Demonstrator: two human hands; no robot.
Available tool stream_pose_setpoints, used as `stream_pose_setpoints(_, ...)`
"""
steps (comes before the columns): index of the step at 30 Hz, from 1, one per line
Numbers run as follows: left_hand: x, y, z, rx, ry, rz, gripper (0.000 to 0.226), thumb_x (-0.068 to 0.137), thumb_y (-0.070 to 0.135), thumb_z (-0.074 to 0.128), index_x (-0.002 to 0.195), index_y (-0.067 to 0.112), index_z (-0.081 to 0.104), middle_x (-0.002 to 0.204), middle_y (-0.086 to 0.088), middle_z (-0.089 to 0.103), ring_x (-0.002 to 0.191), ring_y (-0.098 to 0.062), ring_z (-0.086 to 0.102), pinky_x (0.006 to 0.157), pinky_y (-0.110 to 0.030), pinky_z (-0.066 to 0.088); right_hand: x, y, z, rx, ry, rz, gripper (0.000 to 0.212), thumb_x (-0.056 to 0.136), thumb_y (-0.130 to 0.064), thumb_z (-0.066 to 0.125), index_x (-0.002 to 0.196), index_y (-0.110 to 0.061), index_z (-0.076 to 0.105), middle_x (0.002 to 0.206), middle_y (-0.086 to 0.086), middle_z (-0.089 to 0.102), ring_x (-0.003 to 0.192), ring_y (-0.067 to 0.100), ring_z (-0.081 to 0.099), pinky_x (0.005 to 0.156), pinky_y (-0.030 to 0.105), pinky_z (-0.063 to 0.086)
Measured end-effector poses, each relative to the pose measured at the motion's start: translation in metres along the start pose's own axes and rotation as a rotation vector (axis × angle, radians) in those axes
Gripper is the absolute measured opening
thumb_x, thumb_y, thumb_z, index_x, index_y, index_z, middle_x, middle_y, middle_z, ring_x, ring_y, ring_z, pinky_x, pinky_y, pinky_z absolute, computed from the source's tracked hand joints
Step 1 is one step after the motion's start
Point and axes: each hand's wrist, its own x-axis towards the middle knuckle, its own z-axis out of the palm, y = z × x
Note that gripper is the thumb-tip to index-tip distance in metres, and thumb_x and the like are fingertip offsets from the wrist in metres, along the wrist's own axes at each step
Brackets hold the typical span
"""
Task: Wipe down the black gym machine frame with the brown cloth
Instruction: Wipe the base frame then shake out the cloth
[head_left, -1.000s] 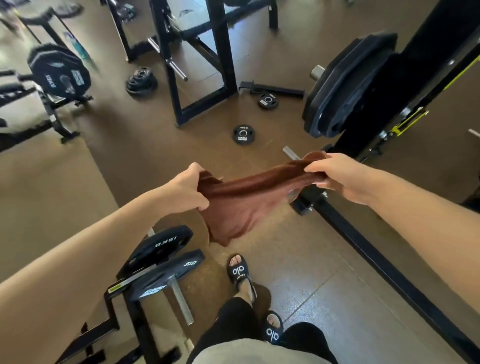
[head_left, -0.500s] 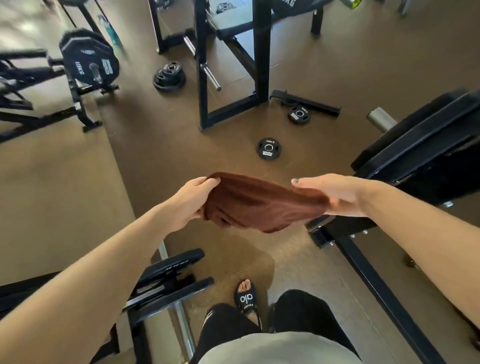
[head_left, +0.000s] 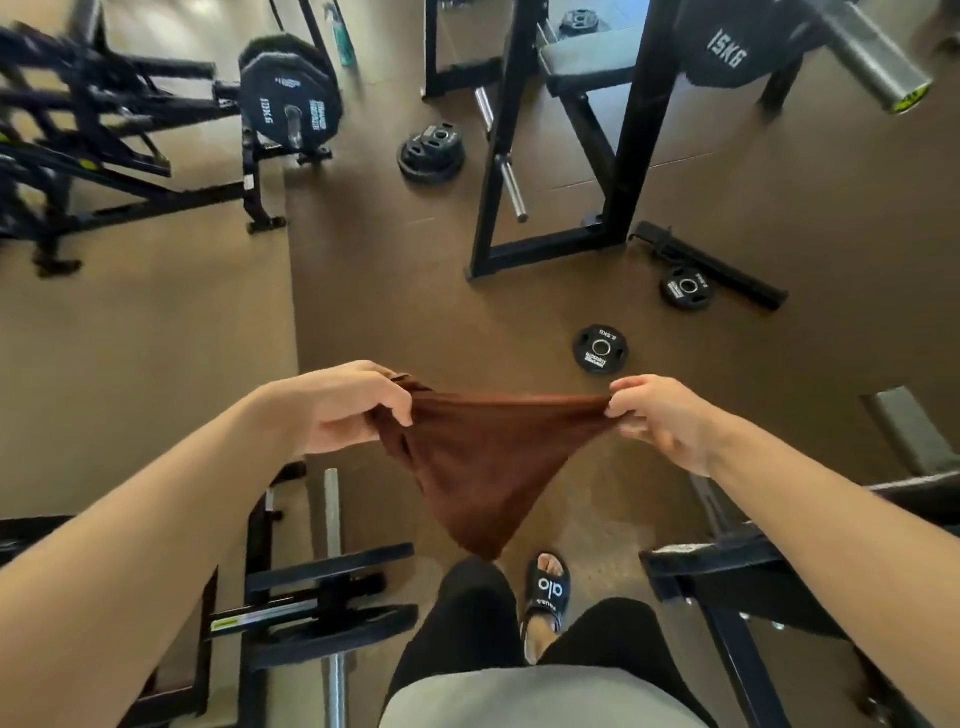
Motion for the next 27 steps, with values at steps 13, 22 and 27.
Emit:
stream_pose_setpoints(13,0.113,0.093,-0.116,0.317,0.180,0.079,0.019,0.100,0.031,0.064,0.111,0.016,0.062,0.110,-0.006,0.072,0.101,-0.023,0.069,0.099,-0.042,0.054,0.149,-0.169,0.048,-0.076,-0.150,0.219,0.044,0.092,0.004,0.067,0.132,-0.007,0.052,0.133,0.021,0.060,0.123,0.031,0.062,0.104,0.039,0.053)
stream_pose_setpoints(22,0.173,0.174,-0.225,0.070,0.289,0.179,0.029,0.093,0.038,0.072,0.107,0.013,0.067,0.108,-0.011,0.074,0.102,-0.027,0.072,0.095,-0.047,0.059,0.231,-0.279,0.103,-0.490,-0.395,0.378,0.084,0.077,0.007,0.081,0.145,-0.028,0.044,0.127,0.011,0.061,0.115,0.030,0.064,0.101,0.036,0.054)
stream_pose_setpoints(27,0.207,0.220,-0.277,-0.108,0.422,0.154,0.017,0.096,0.028,0.070,0.100,0.013,0.063,0.102,-0.010,0.070,0.088,-0.022,0.069,0.082,-0.038,0.059,0.281,-0.329,0.137,-0.448,-0.198,0.124,0.048,0.091,-0.006,0.071,0.134,-0.016,0.054,0.122,0.009,0.064,0.108,0.020,0.063,0.108,0.038,0.045)
